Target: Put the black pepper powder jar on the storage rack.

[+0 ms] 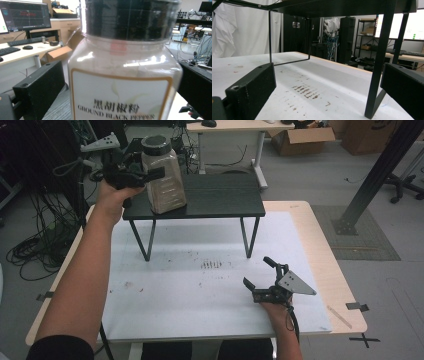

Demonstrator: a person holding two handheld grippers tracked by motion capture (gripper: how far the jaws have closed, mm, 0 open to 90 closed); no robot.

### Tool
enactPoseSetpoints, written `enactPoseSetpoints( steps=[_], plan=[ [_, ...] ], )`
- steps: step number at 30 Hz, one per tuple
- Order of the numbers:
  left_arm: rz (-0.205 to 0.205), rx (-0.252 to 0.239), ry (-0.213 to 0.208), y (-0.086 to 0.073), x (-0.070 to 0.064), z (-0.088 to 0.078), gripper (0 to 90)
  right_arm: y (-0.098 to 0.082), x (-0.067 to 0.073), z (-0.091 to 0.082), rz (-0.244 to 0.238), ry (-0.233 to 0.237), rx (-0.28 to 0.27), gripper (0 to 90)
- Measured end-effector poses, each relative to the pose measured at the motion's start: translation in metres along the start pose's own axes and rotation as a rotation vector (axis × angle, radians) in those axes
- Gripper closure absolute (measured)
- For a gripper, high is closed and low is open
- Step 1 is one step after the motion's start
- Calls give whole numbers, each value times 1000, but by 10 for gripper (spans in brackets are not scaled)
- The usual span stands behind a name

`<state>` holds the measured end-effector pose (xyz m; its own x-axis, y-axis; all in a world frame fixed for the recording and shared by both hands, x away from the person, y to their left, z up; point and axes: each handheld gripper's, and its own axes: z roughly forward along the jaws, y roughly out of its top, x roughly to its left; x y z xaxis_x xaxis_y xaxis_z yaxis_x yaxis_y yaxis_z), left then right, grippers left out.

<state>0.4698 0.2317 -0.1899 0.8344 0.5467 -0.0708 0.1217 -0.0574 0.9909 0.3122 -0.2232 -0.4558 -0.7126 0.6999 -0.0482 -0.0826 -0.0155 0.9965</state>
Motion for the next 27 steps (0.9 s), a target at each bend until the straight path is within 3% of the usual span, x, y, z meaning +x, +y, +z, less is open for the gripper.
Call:
enactPoseSetpoints(
  steps=[4, 9, 15, 24, 27],
  plan=[
    [4, 15, 3, 2, -3, -4, 2, 0, 0, 0, 0, 1, 1, 0],
    [42, 20, 39, 2, -11, -12, 2, 0, 0, 0, -3, 0, 2, 0],
    [37, 20, 49, -2, -14, -23, 2, 0, 0, 0, -5, -1, 2, 0],
    [53, -6, 61, -18, -29, -46, 2, 0, 1, 0, -6, 0, 4, 0],
    [34, -19, 70, -28, -33, -58, 2, 0, 1, 0, -8, 1, 3, 0]
  ],
)
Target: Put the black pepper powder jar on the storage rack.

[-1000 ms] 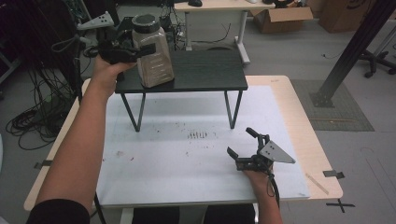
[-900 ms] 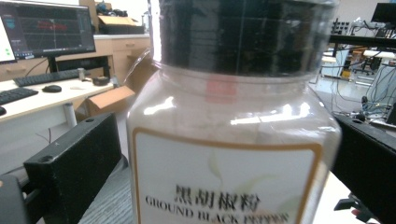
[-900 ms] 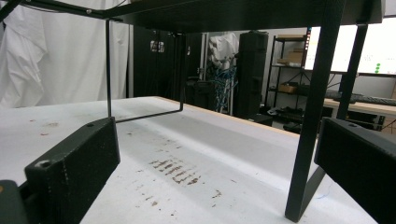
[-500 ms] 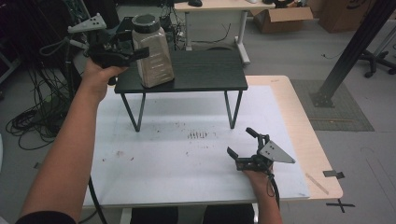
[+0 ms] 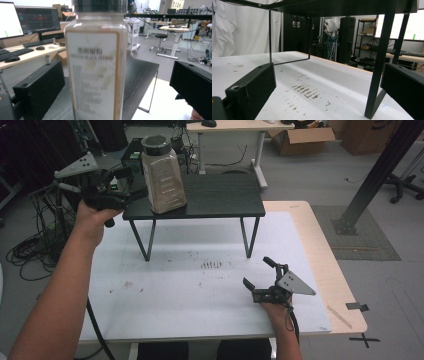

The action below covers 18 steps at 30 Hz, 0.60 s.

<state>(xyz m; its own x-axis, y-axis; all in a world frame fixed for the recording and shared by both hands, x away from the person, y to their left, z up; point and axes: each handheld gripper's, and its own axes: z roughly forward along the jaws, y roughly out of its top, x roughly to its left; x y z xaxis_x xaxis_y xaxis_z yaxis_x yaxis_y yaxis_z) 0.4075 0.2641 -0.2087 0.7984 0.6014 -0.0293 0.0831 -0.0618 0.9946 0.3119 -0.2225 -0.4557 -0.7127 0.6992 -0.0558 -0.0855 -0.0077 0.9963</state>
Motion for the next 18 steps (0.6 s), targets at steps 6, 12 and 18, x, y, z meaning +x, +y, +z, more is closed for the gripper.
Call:
enactPoseSetpoints(
  steps=[6, 12, 18],
  plan=[
    [-26, -14, -7, -17, -7, -16, 2, 0, 0, 0, -2, 1, 0, 0],
    [-23, -9, -17, -34, -17, -23, 2, 0, 0, 0, -4, 1, -1, 0],
    [-35, -2, -17, -59, -24, -28, 2, 0, 1, 0, -7, 0, -2, 0]
  ],
)
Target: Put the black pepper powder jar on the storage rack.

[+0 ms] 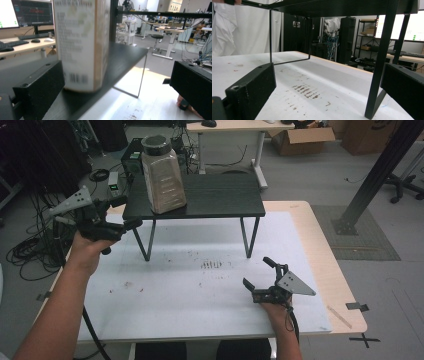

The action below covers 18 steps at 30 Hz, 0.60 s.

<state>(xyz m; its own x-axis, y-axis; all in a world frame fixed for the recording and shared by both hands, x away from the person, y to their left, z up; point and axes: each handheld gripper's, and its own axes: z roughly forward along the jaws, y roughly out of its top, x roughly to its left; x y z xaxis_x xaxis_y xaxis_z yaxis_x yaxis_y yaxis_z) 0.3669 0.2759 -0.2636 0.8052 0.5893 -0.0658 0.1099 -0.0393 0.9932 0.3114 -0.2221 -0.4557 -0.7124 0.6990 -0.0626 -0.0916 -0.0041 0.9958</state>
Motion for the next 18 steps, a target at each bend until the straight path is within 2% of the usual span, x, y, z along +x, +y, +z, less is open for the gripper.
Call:
enactPoseSetpoints(
  steps=[8, 9, 10, 18],
  plan=[
    [-7, -15, -6, -31, -8, -7, 2, 0, 0, 0, 0, 1, 0, 0],
    [-7, -15, -6, -31, -8, -7, 2, 0, 0, 0, 0, 1, 0, 0],
    [-9, -18, -9, -39, -10, -8, 2, 0, 0, 0, 0, 2, 0, 0],
    [-25, -28, -16, -71, -12, -9, 2, 0, 0, 0, -2, 2, -1, 0]
  ],
)
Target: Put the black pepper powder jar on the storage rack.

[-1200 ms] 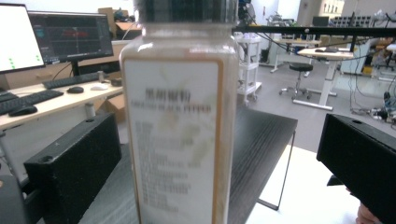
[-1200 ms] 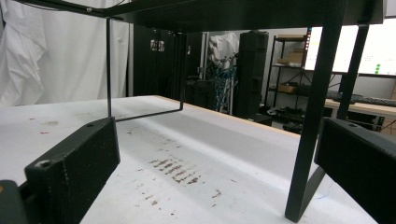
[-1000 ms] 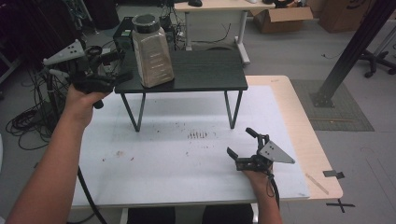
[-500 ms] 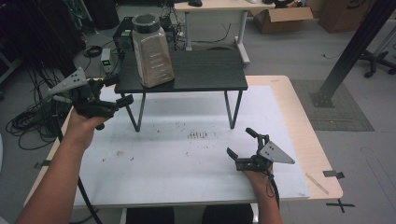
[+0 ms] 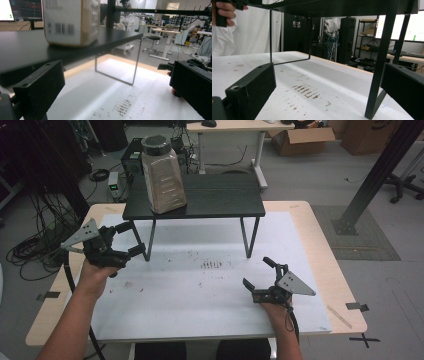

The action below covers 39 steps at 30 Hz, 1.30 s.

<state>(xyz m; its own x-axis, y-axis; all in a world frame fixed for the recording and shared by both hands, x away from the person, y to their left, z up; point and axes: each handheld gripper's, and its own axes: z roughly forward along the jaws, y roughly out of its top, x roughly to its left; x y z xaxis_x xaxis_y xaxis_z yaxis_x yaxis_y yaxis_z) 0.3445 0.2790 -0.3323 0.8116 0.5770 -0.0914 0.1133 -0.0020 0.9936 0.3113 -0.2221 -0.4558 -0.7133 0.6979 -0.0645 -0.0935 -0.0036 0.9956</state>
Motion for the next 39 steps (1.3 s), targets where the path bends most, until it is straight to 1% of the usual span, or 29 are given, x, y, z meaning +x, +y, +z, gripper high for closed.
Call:
enactPoseSetpoints(
  steps=[3, 4, 5, 6, 7, 8, 10, 11, 16, 18, 20, 22, 23, 24, 25, 26, 27, 28, 29, 31, 32, 34, 35, 39],
  plan=[
    [-6, -2, 1, -12, 1, -1, 2, 0, 0, 0, 0, 0, 0, 0],
    [-6, -2, 1, -12, 1, -1, 2, 0, 0, 0, 0, 0, 0, 0],
    [-7, -13, 8, -18, 1, -3, 2, 0, 0, 0, 0, 1, 0, 0],
    [-7, -13, 8, -18, 1, -3, 2, 0, 0, 0, 0, 1, 0, 0],
    [-10, -21, 10, -25, 1, -4, 2, 0, 0, 0, 0, 1, 1, 0],
    [-13, -24, 12, -28, 1, -5, 2, 0, 0, 0, 0, 1, 1, 0],
    [-13, -22, 12, -31, 2, -5, 3, 0, 0, 0, 1, 1, 1, 0],
    [-13, -21, 17, -37, 2, -5, 2, 0, 0, 0, 1, 1, 1, 0],
    [-27, -16, 24, -52, 3, -5, 2, 0, 0, 0, 0, 0, 0, 0],
    [-25, -8, 17, -58, 3, -5, 2, 0, 0, 0, 0, 0, 0, 0],
    [-14, 8, 13, -64, 1, -5, 2, 0, 0, 0, 0, 0, 0, 0],
    [-11, 12, 11, -71, 0, -5, 3, 0, 0, 0, 0, 0, 0, 0],
    [-13, 13, 14, -74, -1, -5, 3, 0, 0, 0, 1, 0, 0, 0],
    [-13, 13, 14, -74, -1, -5, 3, 0, 0, 0, 1, 0, 0, 0],
    [-19, 10, 21, -82, -1, -6, 4, 0, 0, 0, 2, 2, 1, 0],
    [-24, 5, 26, -85, -2, -7, 3, 0, 0, 0, 2, 2, 2, 0],
    [-24, 5, 26, -85, -2, -7, 3, 0, 0, 0, 1, 2, 2, 0],
    [-28, -5, 31, -92, -3, -9, 4, 0, 0, 0, 1, 1, 3, 0],
    [-32, -9, 34, -95, -3, -10, 4, 0, 0, 0, 0, 1, 2, 0],
    [-35, -9, 35, -98, -4, -11, 5, 0, 0, 0, 1, 1, 2, 0],
    [-31, -10, 40, -103, -5, -11, 5, 0, 0, 0, 0, 1, 2, 0],
    [-23, -9, 46, -106, -5, -12, 6, 0, 0, 0, -2, 2, 2, 0],
    [-23, -9, 46, -106, -5, -12, 7, 0, 0, 0, -3, 3, 3, 0],
    [-17, -14, 53, -115, -5, -10, 9, 0, 0, 0, -7, 3, 1, 0]
  ],
)
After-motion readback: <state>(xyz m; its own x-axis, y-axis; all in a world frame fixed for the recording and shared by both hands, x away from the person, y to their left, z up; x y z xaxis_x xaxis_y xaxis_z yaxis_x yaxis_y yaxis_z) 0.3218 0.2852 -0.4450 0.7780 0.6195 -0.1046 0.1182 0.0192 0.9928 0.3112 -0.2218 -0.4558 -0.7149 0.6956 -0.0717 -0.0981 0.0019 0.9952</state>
